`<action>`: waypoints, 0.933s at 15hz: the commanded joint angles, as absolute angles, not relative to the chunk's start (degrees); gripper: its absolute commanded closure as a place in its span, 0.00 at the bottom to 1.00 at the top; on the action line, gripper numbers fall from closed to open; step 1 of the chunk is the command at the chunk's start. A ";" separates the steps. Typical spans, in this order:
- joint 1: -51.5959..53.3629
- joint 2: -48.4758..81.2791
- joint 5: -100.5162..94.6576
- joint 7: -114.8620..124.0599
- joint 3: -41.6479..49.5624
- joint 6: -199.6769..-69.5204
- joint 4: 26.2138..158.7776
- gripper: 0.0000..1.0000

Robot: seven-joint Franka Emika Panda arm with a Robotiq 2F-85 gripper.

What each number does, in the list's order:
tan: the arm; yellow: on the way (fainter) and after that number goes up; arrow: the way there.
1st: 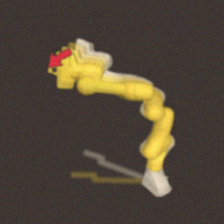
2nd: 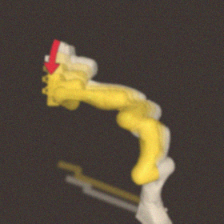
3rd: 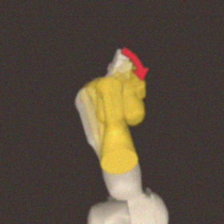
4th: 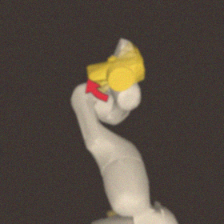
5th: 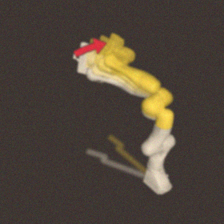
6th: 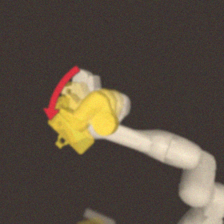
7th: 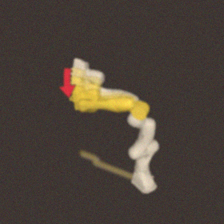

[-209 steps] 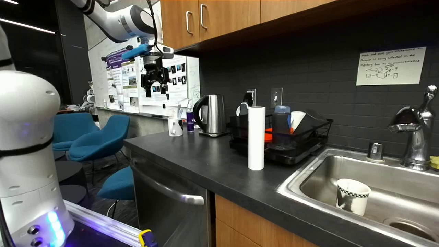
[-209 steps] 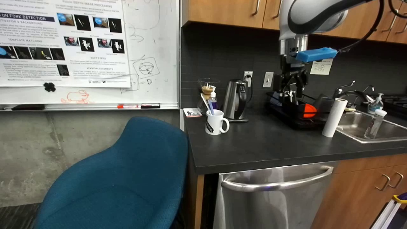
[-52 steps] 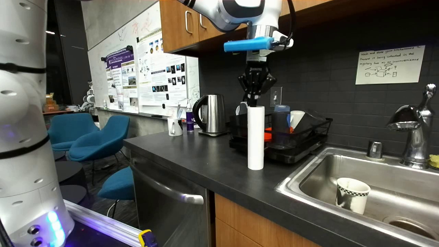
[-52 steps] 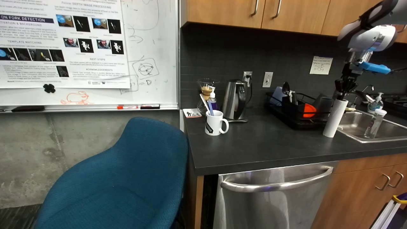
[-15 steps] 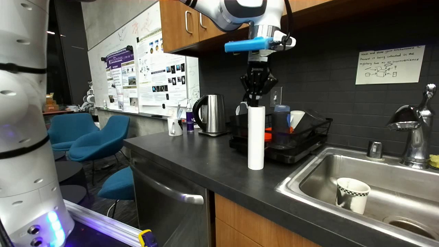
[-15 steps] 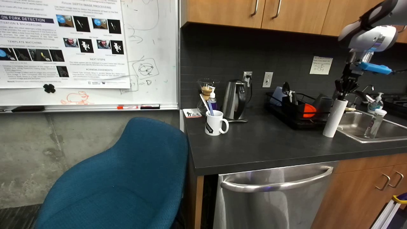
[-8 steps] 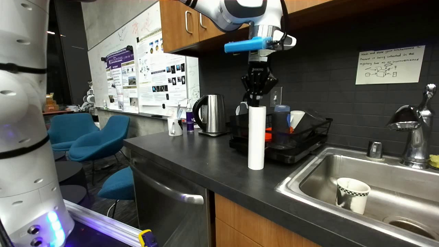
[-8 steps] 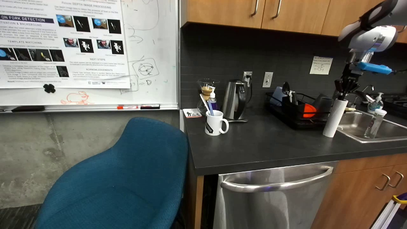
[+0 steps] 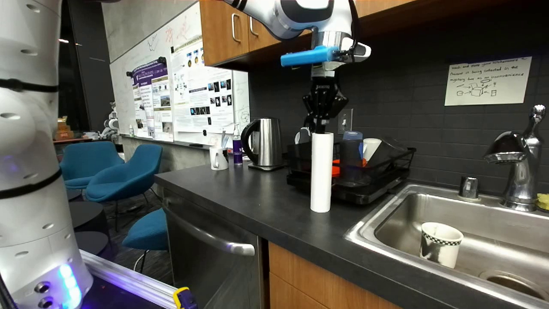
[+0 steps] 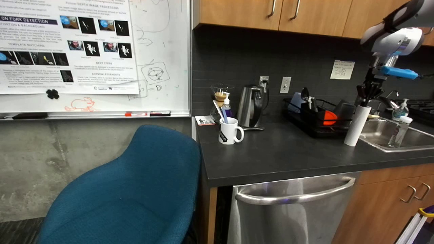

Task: Move the paper towel roll to the left

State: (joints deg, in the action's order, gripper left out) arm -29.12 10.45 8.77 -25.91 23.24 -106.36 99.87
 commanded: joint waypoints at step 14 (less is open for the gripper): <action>-30.58 9.82 9.09 -29.10 23.13 -107.57 101.09 1.00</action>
